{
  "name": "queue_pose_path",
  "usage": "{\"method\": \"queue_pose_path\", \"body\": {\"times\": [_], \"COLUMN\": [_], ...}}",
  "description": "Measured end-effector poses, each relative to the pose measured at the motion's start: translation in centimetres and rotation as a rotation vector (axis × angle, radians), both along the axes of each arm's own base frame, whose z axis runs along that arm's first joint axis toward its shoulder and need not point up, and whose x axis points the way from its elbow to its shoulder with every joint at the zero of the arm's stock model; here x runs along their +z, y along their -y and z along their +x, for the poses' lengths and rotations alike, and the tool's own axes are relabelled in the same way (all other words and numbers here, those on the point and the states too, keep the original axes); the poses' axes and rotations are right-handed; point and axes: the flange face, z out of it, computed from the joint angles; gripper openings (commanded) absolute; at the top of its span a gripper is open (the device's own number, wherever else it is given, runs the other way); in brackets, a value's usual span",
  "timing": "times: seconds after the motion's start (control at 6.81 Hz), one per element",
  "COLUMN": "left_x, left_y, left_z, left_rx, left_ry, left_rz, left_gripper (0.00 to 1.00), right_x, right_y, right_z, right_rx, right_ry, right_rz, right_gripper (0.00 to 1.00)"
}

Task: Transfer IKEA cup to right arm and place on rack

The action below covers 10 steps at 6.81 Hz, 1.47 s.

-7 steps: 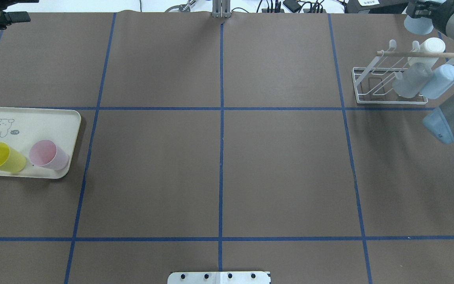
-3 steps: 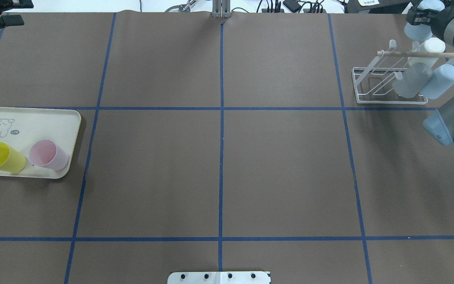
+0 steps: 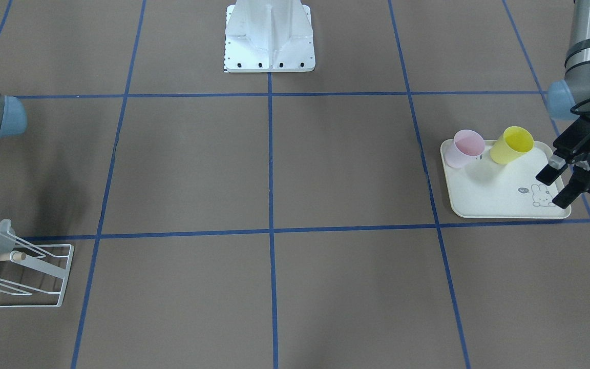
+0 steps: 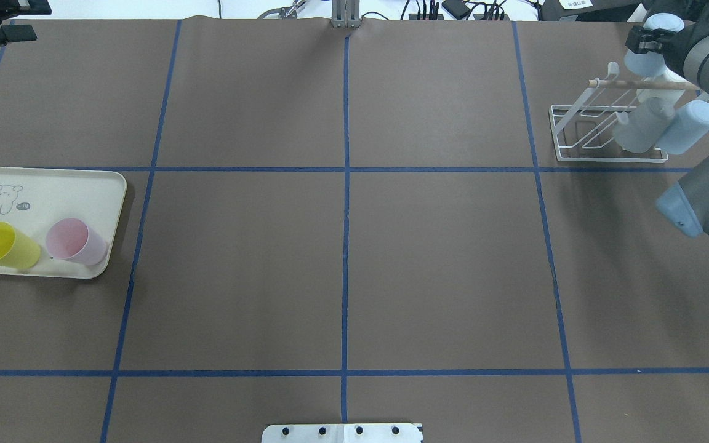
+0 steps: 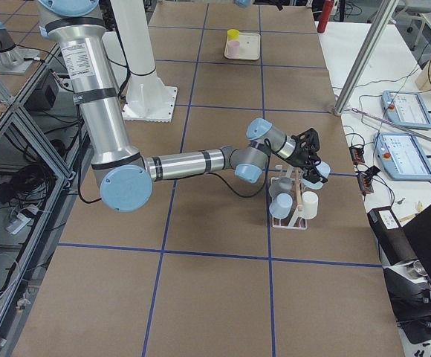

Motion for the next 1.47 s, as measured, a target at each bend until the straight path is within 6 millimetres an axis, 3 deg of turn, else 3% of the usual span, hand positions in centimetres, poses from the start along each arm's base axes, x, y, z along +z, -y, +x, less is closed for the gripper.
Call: {"method": "queue_pose_path", "body": {"times": [0.59, 0.73, 0.88, 1.47], "left_x": [0.0, 0.0, 0.1, 0.2], "left_y": [0.0, 0.0, 0.0, 0.0], "left_z": [0.1, 0.2, 0.2, 0.2], "left_rx": [0.003, 0.003, 0.003, 0.003], "left_ry": [0.001, 0.001, 0.001, 0.002], "left_rz": [-0.002, -0.002, -0.003, -0.005], "left_gripper": [0.99, 0.99, 0.99, 0.99], "right_x": [2.1, 2.3, 2.3, 1.8], "right_y": [-0.9, -1.1, -1.1, -1.0], "right_z": [-0.3, -0.2, -0.1, 0.3], "right_rx": [-0.025, -0.026, -0.026, -0.028], "right_ry": [-0.009, -0.01, -0.01, -0.008], "right_rz": [-0.033, -0.037, -0.037, -0.027], "right_gripper": [0.0, 0.07, 0.99, 1.0]}}
